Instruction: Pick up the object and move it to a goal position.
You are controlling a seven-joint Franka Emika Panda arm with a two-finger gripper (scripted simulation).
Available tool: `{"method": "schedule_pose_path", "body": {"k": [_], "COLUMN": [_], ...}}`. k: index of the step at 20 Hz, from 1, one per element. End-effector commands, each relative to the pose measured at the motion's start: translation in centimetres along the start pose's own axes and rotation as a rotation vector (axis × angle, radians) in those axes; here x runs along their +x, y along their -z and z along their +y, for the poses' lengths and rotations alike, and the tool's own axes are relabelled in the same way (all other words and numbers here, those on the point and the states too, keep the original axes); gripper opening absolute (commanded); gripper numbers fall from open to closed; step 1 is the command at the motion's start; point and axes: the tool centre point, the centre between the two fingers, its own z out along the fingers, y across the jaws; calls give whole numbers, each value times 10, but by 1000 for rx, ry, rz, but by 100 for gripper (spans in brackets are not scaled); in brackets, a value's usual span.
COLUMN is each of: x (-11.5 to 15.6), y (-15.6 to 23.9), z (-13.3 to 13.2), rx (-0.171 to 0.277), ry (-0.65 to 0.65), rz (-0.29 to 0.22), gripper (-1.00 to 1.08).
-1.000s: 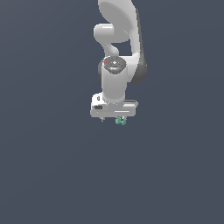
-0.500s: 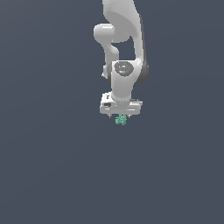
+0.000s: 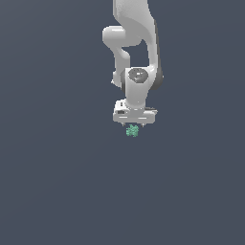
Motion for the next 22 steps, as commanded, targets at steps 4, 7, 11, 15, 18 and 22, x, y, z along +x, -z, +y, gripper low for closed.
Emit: {"method": "schedule_pose_path", "body": {"k": [4,7,11,15,18,22], "x": [0,-1,-2,-2,-2,-2], "y": [-3,-11,-29,-44,-50,-51], "z": [0,0,0,0,0,0], "rx": [0,0,0,0,0,0], "ry": [0,-1,-1,-2,-3,-3], "rz": [0,0,0,1,1,1], "gripper": [100,100,100,100,100,-100]}}
